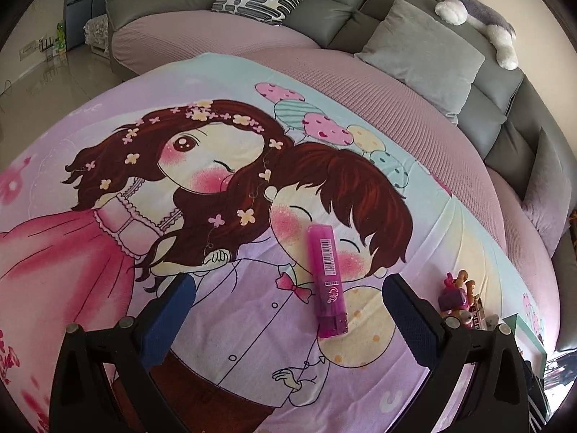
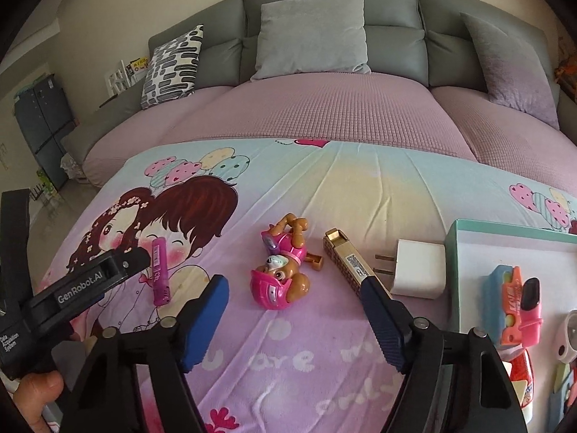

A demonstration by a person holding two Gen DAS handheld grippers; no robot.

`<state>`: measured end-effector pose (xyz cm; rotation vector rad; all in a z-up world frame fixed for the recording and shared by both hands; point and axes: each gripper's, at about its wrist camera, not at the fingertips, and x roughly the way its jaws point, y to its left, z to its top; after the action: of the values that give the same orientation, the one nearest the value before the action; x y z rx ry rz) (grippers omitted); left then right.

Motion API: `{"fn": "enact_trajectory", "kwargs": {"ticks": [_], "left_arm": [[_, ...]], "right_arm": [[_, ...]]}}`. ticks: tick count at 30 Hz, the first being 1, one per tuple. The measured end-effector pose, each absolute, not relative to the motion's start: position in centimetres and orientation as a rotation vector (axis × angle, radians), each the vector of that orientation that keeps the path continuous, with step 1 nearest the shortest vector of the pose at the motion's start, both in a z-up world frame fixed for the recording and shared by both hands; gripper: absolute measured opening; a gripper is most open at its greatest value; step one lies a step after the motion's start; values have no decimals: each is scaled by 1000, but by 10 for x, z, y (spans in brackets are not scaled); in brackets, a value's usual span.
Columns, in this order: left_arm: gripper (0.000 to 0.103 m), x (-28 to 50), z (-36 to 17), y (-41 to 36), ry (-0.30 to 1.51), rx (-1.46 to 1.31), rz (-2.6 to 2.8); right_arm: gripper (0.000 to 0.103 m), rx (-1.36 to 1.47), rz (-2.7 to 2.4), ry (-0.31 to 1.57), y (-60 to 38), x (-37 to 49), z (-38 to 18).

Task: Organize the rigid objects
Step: 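Move left gripper toward pink lighter while right approaches pink toy figure, then close left gripper on pink lighter while right gripper closes on pink toy figure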

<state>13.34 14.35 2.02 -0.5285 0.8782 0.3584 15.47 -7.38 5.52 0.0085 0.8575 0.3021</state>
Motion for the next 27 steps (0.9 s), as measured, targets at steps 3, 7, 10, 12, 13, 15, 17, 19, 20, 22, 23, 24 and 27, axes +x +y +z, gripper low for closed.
{"fn": "enact_trajectory", "kwargs": {"ticks": [3,7,10,12,13,15,17,19,20,22,23,24,27], "left_arm": [[103,139,16,141,892,-517,350],[103,149,13,134,919,-466,346],[103,154,12,130,925,-428,359],[103,156,10,129,936,-413,366],[103,157,9,129,941,-406,368],[102,158,7,129,952,-393,376],[97,160,6,128,960,-376,386],[81,160,6,127,967,-359,395],[76,162,6,126,970,-347,403],[71,163,6,125,977,-325,409],[67,163,6,124,977,-321,407],[64,164,6,123,977,-320,404],[42,165,8,120,979,-300,401]], "right_arm": [[70,9,296,878,-71,162,47],[64,9,293,897,-70,169,39],[63,17,303,902,-69,172,36],[60,13,304,902,-66,173,36],[59,13,309,902,-65,174,35],[57,11,316,904,-62,175,34],[54,1,319,902,-59,176,33],[50,6,326,907,-56,178,31],[49,8,330,909,-55,179,30],[47,9,329,912,-54,180,28],[47,12,331,911,-54,181,27],[47,15,332,910,-54,181,27],[47,28,335,908,-54,183,26]]}}
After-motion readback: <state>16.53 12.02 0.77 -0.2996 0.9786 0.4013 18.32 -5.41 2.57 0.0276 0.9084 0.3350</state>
